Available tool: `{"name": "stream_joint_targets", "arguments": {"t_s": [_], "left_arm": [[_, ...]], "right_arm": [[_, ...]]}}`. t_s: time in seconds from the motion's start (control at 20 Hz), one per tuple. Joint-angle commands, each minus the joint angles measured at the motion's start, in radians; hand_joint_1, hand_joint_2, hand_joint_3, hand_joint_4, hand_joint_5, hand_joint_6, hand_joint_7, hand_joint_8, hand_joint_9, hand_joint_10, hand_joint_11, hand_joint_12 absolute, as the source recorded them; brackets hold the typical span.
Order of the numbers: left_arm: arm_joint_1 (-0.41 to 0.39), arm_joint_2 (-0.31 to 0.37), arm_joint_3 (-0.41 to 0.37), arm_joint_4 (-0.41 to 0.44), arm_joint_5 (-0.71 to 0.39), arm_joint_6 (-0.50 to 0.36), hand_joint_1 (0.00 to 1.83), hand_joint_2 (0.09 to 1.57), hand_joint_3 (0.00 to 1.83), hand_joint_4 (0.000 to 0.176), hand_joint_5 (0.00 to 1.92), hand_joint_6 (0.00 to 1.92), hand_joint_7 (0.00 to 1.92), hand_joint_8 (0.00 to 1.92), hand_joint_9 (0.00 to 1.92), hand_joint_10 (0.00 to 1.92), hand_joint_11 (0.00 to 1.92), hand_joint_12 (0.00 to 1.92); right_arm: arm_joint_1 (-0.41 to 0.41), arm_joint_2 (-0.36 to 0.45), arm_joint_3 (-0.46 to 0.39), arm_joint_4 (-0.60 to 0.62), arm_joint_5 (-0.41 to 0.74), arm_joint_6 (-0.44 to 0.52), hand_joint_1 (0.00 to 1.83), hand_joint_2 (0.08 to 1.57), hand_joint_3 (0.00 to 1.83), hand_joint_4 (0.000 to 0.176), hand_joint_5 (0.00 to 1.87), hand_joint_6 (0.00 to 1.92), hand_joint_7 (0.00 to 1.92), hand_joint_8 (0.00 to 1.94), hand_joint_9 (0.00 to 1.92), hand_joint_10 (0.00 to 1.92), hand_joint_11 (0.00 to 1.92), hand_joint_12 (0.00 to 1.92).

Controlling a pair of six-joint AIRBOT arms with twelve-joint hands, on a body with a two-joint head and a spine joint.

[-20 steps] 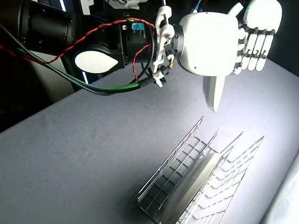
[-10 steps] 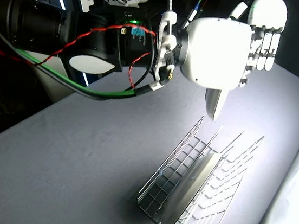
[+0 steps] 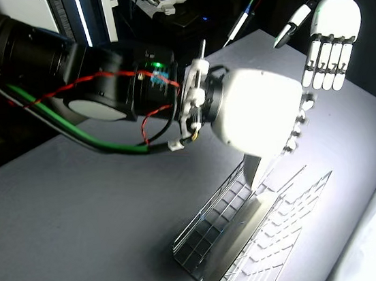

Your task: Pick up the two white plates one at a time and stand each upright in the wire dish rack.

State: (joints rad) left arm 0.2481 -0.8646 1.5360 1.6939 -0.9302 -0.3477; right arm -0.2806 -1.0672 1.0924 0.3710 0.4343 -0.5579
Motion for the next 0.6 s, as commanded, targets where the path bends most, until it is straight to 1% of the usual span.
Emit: {"name": "stream_joint_targets", "arguments": {"t_s": [0.0,0.05,0.1,0.25,0.3,0.55], "left_arm": [[-0.008,0.006,0.0,-0.073,-0.005,-0.001,0.0,1.09,0.0,0.0,0.0,0.0,0.0,0.0,0.0,0.0,0.0,0.0],[-0.008,0.006,-0.001,-0.073,-0.005,-0.001,0.0,1.09,0.0,0.0,0.0,0.0,0.0,0.0,0.0,0.0,0.0,0.0],[-0.008,0.006,-0.001,-0.073,-0.005,-0.001,0.0,1.09,0.0,0.0,0.0,0.0,0.0,0.0,0.0,0.0,0.0,0.0],[-0.006,0.006,-0.001,-0.073,-0.005,-0.001,0.0,1.09,0.0,0.0,0.0,0.0,0.0,0.0,0.0,0.0,0.0,0.0],[-0.001,0.005,-0.001,-0.073,0.003,0.0,0.0,1.09,0.0,0.0,0.0,0.0,0.0,0.0,0.0,0.0,0.0,0.0],[0.025,0.003,-0.002,-0.073,0.063,0.004,0.0,1.09,0.0,0.0,0.0,0.0,0.0,0.0,0.0,0.0,0.0,0.0]], "right_arm": [[0.007,0.008,0.007,-0.013,0.142,0.013,1.41,1.09,0.0,0.0,0.93,1.04,1.05,0.79,1.0,1.04,0.91,1.27],[-0.001,0.008,0.013,-0.025,0.144,0.013,1.39,1.09,0.0,0.0,0.93,1.05,1.04,0.82,0.99,1.07,0.92,1.19],[-0.01,0.008,0.02,-0.036,0.147,0.013,1.38,1.09,0.0,0.0,0.92,1.06,1.04,0.83,0.99,1.08,0.92,1.18],[-0.028,0.008,0.025,-0.057,0.151,0.013,1.38,1.1,0.0,0.0,0.91,1.09,1.04,0.84,0.96,1.1,0.9,1.18],[-0.034,0.008,0.025,-0.07,0.154,0.013,1.38,1.09,0.0,0.0,0.9,1.08,1.06,0.81,0.99,1.08,0.91,1.17],[-0.048,0.008,0.028,-0.092,0.152,0.01,1.38,1.1,0.0,0.0,0.92,1.09,1.03,0.84,0.96,1.11,0.89,1.18]]}}
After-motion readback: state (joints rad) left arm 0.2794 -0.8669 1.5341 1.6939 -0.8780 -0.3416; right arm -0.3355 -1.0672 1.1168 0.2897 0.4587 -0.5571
